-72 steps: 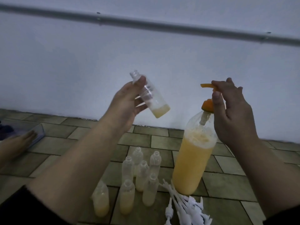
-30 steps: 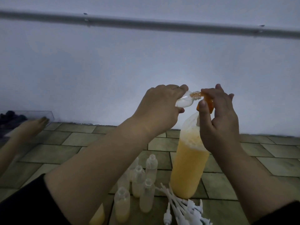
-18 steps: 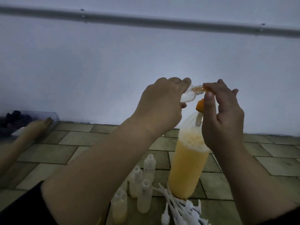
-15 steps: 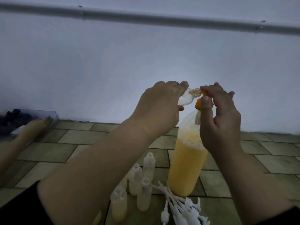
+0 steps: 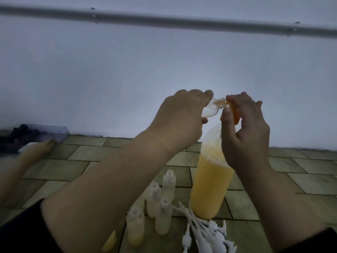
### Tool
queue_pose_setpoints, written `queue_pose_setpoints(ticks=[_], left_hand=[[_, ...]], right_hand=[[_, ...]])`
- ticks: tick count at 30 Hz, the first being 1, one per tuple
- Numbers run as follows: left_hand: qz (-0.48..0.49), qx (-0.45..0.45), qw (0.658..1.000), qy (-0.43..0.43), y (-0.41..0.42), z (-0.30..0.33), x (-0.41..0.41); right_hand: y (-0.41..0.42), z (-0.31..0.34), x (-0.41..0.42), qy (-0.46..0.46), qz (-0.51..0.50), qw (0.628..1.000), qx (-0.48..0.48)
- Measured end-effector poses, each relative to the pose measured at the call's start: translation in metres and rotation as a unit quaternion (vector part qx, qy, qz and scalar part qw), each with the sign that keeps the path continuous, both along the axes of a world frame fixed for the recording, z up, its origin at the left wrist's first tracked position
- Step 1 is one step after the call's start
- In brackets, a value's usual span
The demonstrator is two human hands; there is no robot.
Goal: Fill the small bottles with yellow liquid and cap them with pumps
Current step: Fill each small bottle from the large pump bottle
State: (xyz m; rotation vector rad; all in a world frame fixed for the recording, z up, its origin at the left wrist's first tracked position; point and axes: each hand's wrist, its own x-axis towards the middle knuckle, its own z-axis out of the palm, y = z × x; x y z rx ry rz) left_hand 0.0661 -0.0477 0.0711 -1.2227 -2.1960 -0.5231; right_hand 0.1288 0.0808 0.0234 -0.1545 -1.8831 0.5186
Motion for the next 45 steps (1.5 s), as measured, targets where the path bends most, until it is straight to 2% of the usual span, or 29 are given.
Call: queue_pose_setpoints(ticks=[5, 9, 16, 20, 29, 36, 45], left_hand=[[0.009, -0.005, 1.000, 0.012, -0.004, 0.009, 0.002], [0.008, 0.016, 0.999, 0.033, -0.001, 0.012, 0.004], [0.001, 0.016, 1.000, 0.000, 0.004, -0.002, 0.006], [0.008, 0.010, 1.000, 0.010, -0.001, 0.006, 0.005], [0.002, 0.044, 0.999, 0.012, 0.001, 0.003, 0.011], [0.012, 0.024, 1.000, -0.001, -0.002, 0.002, 0.008], [0.012, 0.043, 0.999, -0.007, 0.004, 0.003, 0.008]], right_hand=[[-0.001, 0.010, 0.007, -0.028, 0.004, 0.999, 0.027], [-0.001, 0.018, 0.010, -0.001, 0.003, 1.000, 0.009], [0.004, 0.000, 0.010, -0.006, -0.004, 1.000, 0.014], [0.001, 0.010, 0.014, -0.030, -0.001, 0.999, 0.020], [-0.001, 0.007, 0.011, 0.002, -0.024, 0.999, 0.036], [-0.004, 0.009, 0.010, -0.043, -0.020, 0.998, 0.038], [0.000, 0.008, 0.003, 0.013, -0.008, 1.000, 0.020]])
